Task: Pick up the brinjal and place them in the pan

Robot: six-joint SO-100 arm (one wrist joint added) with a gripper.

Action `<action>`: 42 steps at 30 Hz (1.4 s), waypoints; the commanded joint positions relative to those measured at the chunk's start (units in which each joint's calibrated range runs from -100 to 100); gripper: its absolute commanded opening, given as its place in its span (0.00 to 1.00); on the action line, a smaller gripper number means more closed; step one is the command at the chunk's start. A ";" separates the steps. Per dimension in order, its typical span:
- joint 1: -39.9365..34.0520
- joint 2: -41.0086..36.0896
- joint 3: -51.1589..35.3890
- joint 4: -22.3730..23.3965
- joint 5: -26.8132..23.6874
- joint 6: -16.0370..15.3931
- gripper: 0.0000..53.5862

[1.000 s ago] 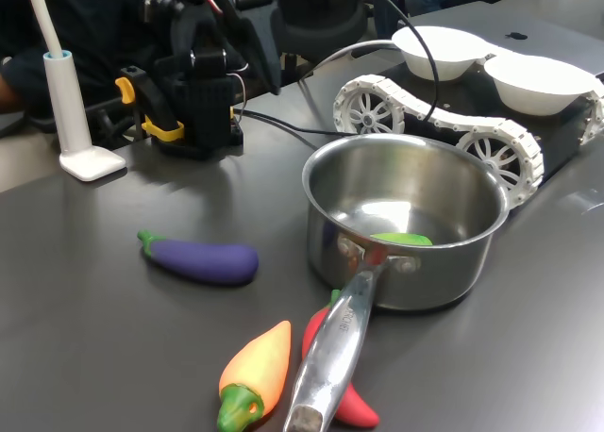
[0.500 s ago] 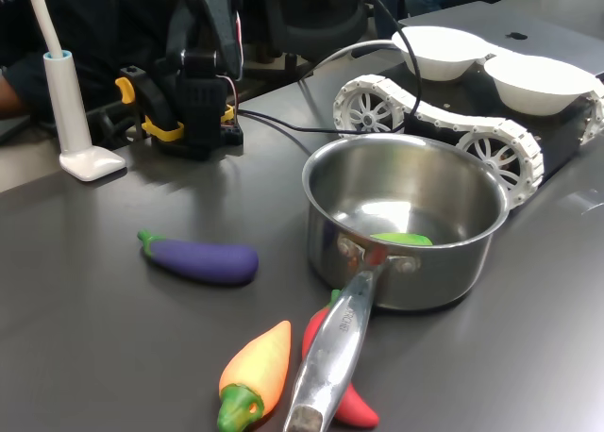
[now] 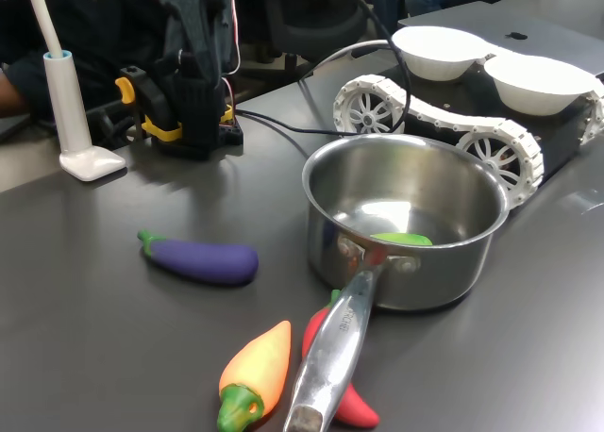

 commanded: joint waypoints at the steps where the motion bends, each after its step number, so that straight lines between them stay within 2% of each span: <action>1: 0.71 2.06 -4.68 0.51 -0.63 -0.74 0.06; 8: 2.08 5.94 -3.41 0.51 -0.93 -1.58 0.21; 20: 2.66 8.89 1.31 0.42 -2.74 -2.09 0.41; 34: 4.15 14.29 6.04 -3.41 -3.27 -2.09 0.44; 42: 4.03 17.16 8.49 -6.23 -3.03 -1.92 0.50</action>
